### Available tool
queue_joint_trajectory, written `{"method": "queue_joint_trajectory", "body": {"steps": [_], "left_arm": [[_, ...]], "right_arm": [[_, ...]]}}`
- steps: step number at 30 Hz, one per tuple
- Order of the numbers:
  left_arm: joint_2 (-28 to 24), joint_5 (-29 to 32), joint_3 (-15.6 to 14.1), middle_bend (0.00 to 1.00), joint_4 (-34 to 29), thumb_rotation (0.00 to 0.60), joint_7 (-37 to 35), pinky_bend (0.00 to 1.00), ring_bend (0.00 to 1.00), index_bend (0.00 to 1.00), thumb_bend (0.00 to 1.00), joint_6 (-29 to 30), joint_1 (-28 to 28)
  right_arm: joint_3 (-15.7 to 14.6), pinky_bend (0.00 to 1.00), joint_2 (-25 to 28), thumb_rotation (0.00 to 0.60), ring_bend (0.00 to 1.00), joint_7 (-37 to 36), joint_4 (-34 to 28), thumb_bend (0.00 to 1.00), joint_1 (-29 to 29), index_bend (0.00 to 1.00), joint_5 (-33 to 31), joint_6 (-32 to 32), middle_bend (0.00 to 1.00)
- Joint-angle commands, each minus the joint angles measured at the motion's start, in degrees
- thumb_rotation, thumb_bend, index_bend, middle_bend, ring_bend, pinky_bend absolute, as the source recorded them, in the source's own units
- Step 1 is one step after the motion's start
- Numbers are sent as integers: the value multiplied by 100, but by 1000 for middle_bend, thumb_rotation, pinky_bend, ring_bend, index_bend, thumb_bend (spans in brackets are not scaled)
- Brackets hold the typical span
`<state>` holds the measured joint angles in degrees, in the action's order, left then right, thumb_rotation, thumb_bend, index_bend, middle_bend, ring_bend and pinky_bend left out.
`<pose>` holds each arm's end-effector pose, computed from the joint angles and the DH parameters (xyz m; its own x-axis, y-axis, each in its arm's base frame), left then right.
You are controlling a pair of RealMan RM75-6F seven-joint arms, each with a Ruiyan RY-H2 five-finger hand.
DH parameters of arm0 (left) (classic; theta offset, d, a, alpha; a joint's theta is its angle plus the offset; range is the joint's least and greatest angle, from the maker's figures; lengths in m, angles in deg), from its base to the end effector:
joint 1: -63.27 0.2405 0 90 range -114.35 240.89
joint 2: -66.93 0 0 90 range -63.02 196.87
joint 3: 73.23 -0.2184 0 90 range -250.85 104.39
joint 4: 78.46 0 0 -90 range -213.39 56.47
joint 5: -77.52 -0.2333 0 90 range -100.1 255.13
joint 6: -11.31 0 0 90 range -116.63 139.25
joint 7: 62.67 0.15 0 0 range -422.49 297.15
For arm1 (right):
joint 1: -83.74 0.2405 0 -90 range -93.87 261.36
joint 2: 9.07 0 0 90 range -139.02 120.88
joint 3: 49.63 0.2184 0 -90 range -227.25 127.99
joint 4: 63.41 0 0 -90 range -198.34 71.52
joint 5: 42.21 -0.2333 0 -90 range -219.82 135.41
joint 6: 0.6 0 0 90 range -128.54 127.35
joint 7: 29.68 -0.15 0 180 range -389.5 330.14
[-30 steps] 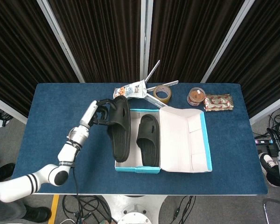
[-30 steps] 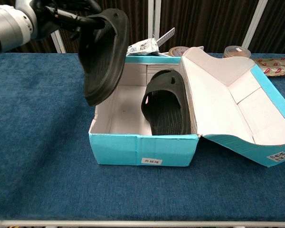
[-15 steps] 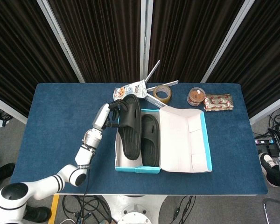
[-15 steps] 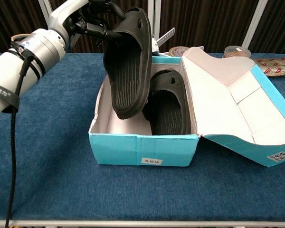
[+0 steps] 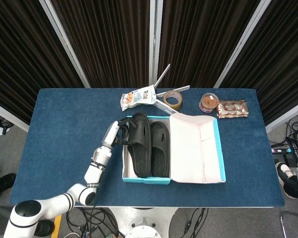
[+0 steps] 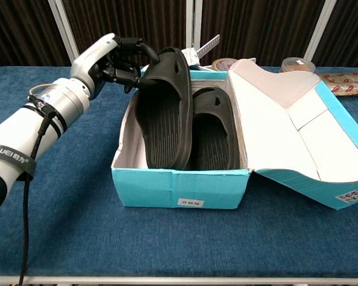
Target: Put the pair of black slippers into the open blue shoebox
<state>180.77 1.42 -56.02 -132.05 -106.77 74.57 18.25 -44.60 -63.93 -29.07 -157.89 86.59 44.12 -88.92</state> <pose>-0.0890 0.3581 -0.0900 -0.5236 0.3188 0.7901 0.7806 -0.1921 0.5948 -0.2912 -0.1846 0.1781 0.5130 0.0832 0.8543 -0.8579 0.0149 0.5137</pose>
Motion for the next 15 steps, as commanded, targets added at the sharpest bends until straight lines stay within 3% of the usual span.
{"method": "queue_joint_trajectory", "body": {"steps": [1,15], "left_arm": [[-96,334,98,478,-307,600,-47,756,727,476,2,-422,76],[-89,824,110,495,-391,600,712,714,731,446,1,-1034,155]], "right_arm": [[-1,77,4,600,5,-10,-1,127,-2,0,9,-2,117],[2,77,-9,600,5,-20,3,126,19,0,47,11,117]]}}
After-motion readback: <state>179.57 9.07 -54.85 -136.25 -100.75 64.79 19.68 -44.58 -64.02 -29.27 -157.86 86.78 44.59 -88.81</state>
